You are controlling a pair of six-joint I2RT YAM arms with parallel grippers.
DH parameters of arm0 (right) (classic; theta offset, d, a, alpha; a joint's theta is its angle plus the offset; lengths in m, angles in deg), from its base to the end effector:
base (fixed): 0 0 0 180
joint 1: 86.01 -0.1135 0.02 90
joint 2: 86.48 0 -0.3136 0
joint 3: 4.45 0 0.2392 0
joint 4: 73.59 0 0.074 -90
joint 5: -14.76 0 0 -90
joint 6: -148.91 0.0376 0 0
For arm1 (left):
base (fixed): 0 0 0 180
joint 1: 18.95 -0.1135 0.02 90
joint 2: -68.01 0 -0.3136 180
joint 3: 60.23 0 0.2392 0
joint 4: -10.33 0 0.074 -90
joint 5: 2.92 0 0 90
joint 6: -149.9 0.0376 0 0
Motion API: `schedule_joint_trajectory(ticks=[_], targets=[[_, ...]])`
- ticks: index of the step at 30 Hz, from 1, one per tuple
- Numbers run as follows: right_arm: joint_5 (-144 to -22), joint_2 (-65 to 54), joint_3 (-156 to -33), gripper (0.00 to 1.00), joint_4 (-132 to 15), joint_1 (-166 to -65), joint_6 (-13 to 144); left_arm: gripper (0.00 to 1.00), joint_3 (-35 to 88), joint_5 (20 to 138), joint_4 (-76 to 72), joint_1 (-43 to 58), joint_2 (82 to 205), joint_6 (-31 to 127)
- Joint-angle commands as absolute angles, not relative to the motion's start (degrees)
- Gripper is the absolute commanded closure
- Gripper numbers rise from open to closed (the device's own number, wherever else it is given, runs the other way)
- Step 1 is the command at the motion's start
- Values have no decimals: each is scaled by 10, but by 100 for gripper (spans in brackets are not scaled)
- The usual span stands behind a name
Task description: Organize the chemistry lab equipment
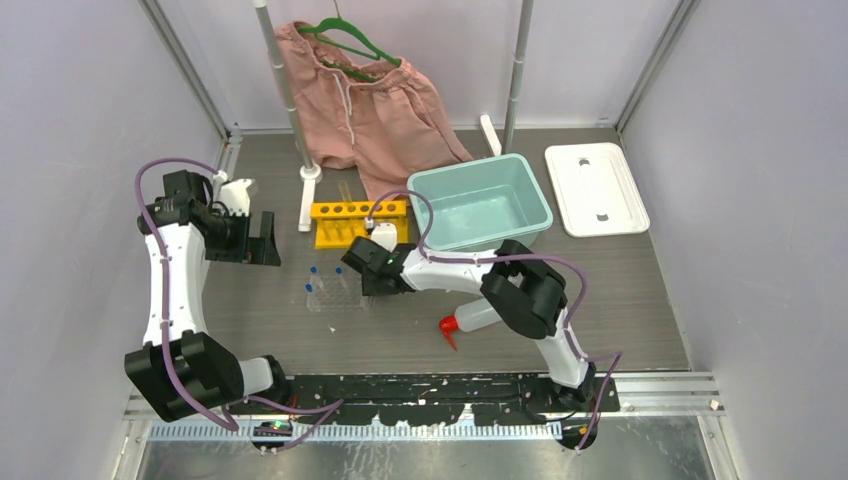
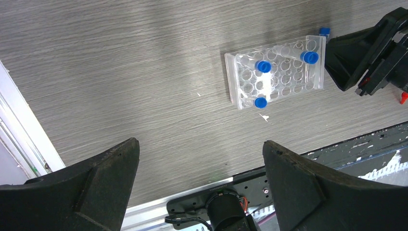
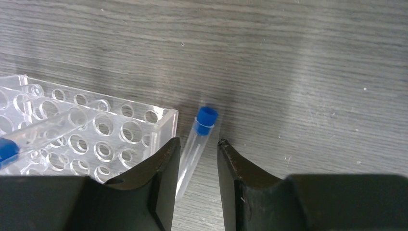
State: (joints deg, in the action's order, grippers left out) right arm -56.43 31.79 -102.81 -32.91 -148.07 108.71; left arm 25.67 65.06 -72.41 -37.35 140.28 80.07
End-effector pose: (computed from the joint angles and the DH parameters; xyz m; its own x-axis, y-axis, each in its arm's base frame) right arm 0.2203 0.3894 0.2128 -0.8455 -0.0511 -0.5315 -0.1801 0.9644 0.1938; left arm 0.1902 0.0484 0.3669 -0.8893 0.0410 -0.4555 0.1501 0.9670 -0.2059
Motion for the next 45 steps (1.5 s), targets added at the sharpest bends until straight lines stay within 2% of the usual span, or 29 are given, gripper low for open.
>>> schedule_joint_trajectory(ticks=[1, 7, 15, 19, 26, 33, 42, 44, 45], targets=[[-562, 329, -1050, 60, -333, -1474, 1090, 0, 276, 647, -728, -376, 1390, 813], [-545, 333, -1043, 68, -327, -1468, 1087, 0, 281, 643, -730, -376, 1394, 810], [-517, 288, -1044, 93, -299, -1451, 1066, 0, 294, 620, -745, -375, 1399, 808], [-501, 224, -1041, 99, -300, -1444, 1055, 0, 295, 576, -764, -375, 1397, 817], [-506, 138, -1083, 99, -368, -1460, 1043, 1, 318, 448, -818, -374, 1400, 839], [-527, 176, -1177, 99, -473, -1508, 1027, 10, 329, 339, -841, -362, 1388, 832], [-552, 211, -1212, 99, -551, -1538, 1041, 18, 310, 334, -838, -357, 1369, 838], [-552, 212, -1210, 99, -560, -1542, 1041, 23, 307, 337, -837, -357, 1371, 839], [-551, 213, -1208, 99, -564, -1544, 1042, 30, 306, 336, -838, -357, 1373, 840]])
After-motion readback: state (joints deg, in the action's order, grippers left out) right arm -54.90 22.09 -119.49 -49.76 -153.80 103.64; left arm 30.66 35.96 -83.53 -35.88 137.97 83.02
